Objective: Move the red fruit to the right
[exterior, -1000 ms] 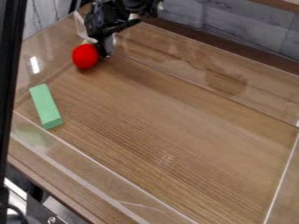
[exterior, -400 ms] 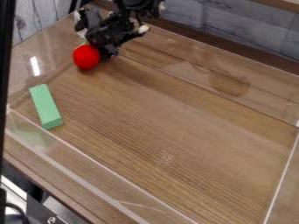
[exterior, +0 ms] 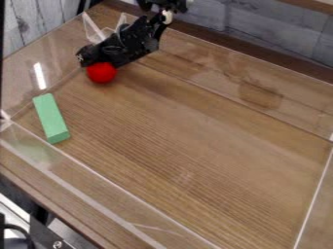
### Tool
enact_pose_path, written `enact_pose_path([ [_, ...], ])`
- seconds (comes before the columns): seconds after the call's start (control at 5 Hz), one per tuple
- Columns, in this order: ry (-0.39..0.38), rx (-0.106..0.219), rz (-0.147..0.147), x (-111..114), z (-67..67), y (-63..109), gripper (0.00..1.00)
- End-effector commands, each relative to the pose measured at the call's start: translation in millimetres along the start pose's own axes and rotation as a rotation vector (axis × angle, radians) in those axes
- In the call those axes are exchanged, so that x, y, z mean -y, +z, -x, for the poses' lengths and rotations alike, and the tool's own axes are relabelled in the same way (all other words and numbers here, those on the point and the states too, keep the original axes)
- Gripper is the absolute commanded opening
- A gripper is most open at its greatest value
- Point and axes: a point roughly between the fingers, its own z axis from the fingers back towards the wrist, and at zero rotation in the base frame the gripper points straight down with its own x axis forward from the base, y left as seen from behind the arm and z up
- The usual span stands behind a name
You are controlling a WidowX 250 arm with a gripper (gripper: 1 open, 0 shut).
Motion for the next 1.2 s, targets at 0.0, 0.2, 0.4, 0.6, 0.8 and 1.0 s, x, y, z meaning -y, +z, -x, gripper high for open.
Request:
enact_pose_path([
  [0.0, -0.05, 0.062, -0.037, 2, 11.8, 16.6, 0.0],
  [0.2, -0.096, 0.064, -0.047, 4, 21.2, 27.3, 0.0],
  [0.4, -0.132, 0.063, -0.059, 6, 27.1, 35.2, 0.0],
  [0.6, -0.111, 0.064, -0.014, 17, 40.3, 46.5, 0.0],
  [0.8, -0.091, 0.062, 0.036, 28, 56.0, 60.0, 0.0],
  [1.0, -0.071, 0.063, 0.059, 34, 52.7, 60.8, 0.0],
])
